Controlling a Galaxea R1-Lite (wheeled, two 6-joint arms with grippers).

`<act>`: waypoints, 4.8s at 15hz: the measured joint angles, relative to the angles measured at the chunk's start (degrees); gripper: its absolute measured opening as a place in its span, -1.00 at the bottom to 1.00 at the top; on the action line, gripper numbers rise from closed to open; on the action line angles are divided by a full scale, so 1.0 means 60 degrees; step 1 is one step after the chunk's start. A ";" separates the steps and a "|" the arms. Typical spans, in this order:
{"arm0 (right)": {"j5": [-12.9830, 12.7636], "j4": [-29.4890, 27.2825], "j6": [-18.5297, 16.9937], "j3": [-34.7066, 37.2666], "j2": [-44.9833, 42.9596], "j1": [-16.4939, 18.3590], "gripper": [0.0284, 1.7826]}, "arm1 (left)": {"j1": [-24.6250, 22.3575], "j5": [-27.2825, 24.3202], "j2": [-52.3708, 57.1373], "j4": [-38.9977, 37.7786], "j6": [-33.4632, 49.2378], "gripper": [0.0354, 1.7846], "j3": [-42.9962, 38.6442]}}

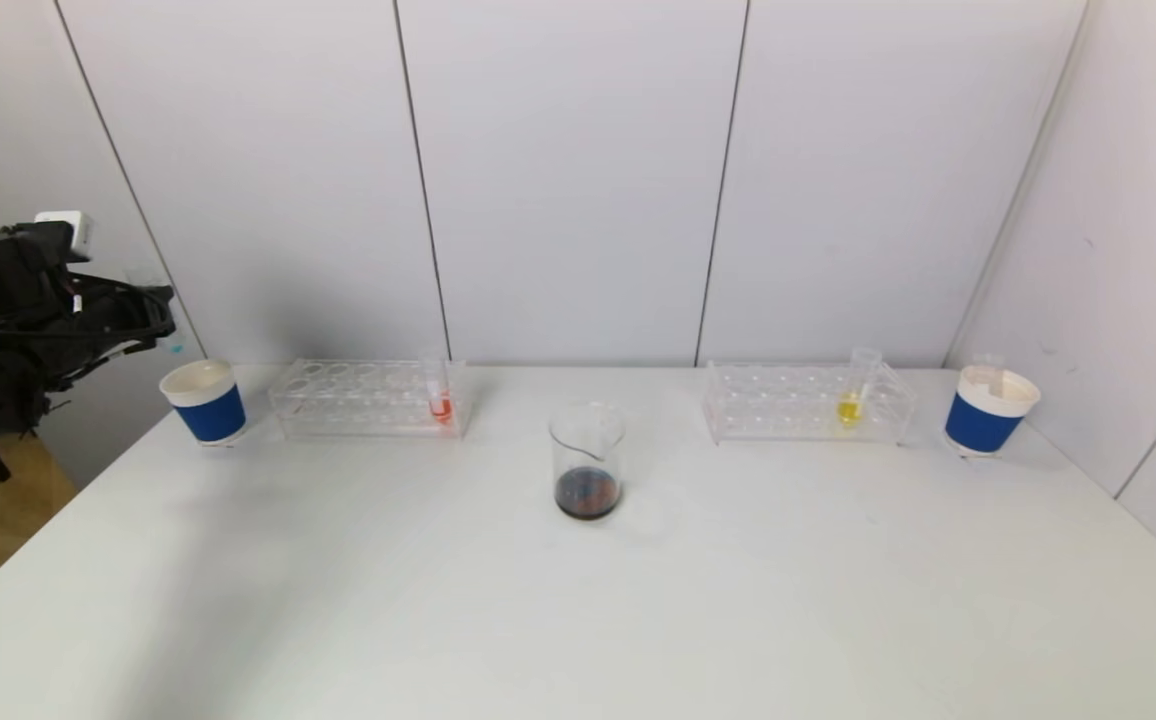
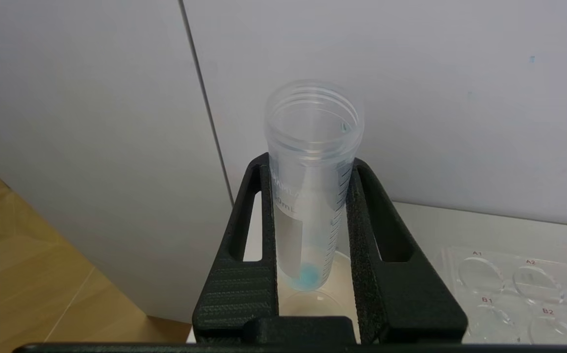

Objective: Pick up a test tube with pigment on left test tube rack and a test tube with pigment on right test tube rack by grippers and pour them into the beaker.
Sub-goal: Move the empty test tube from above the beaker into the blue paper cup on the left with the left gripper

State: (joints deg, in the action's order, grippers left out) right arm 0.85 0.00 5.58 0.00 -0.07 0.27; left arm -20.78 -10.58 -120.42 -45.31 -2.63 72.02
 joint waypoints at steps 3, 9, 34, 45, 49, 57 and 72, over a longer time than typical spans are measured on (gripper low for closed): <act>0.0000 0.0000 0.0000 0.0000 0.0000 0.0000 0.99 | 0.0006 0.0004 -0.0061 -0.0266 -0.0010 -0.54 -0.0244; 0.0000 0.0000 0.0000 0.0000 0.0000 0.0000 0.99 | 0.0098 -0.0041 -0.0148 -0.0467 -0.0065 -0.54 -0.0500; 0.0000 0.0000 -0.0004 0.0000 0.0000 0.0000 0.99 | 0.0120 -0.0045 -0.1002 -0.2320 -0.0349 -0.54 -0.1788; 0.0000 0.0000 0.0000 0.0000 0.0000 0.0000 0.99 | 0.0079 -0.0045 -0.1085 -0.2334 -0.0349 -0.54 -0.1782; 0.0000 0.0000 -0.0004 0.0000 0.0000 0.0000 0.99 | 0.0083 -0.0045 -0.1085 -0.2334 -0.0349 -0.54 -0.1782; 0.0000 0.0004 0.0000 0.0000 0.0000 0.0000 0.99 | 0.0083 -0.0033 -0.1089 -0.2402 -0.0351 -0.54 -0.1820; 0.0000 0.0004 0.0000 0.0000 0.0000 0.0000 0.99 | 0.0083 -0.0045 -0.1077 -0.2599 -0.0345 -0.54 -0.1865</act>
State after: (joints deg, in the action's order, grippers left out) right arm 0.85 0.02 5.58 0.00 -0.07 0.27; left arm -20.29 -10.85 -126.88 -60.90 -4.71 60.83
